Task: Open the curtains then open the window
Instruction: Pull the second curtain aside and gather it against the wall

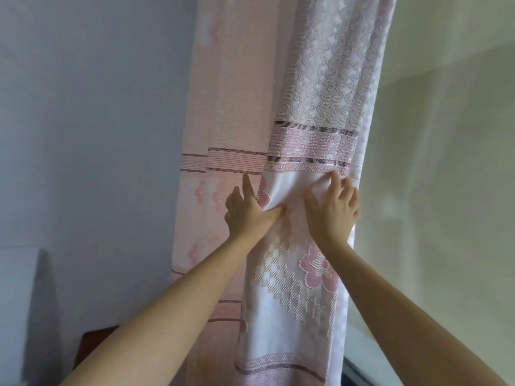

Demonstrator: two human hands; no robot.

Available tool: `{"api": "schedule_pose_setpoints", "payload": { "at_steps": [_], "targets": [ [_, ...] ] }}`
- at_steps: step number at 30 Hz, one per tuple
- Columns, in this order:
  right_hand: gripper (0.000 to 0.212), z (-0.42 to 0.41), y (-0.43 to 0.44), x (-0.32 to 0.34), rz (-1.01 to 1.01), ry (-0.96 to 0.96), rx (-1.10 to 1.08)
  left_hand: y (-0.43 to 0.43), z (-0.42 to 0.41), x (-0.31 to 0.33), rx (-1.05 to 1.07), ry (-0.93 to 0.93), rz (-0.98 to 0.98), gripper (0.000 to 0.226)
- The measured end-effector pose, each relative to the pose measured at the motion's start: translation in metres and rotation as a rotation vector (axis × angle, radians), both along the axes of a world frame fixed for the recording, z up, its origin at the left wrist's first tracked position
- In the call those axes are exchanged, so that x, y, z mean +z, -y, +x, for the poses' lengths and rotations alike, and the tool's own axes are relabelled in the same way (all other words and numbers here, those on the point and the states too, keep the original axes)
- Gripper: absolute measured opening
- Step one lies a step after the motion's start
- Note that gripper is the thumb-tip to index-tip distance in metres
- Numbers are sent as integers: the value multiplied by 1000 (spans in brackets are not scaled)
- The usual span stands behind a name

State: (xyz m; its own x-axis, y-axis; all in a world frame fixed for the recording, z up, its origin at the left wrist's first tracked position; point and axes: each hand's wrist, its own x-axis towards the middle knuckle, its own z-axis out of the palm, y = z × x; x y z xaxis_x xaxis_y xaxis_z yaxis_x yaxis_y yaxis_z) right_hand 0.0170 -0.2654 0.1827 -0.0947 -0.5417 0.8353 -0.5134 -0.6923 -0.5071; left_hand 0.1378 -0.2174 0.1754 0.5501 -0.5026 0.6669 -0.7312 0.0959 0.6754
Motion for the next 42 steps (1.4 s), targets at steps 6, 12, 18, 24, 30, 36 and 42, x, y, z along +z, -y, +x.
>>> {"api": "schedule_pose_setpoints", "payload": {
  "at_steps": [6, 12, 18, 24, 30, 36, 42],
  "targets": [
    [47, 40, -2, 3, -40, 152, 554, 2, 29, 4, -542, -177, -126, 81],
    [50, 81, -7, 14, -24, 66, 474, 11, 67, 12, -769, -340, -67, 13],
    [54, 71, -14, 75, -132, 144, -61, 33, 81, 10, -440, -73, -147, 19],
    [74, 113, -7, 108, -112, -43, -17, 25, 105, 10, -22, 410, -187, 17],
    [97, 167, -14, 119, -42, 111, 260, 29, 139, 15, 48, 402, -149, 25],
    [65, 188, 13, 121, -119, 238, 106, 46, 157, 19, 39, 389, -121, 26],
    [19, 185, 52, 103, -236, 425, 10, 90, 170, -14, 80, 225, -23, 80]
  ]
}}
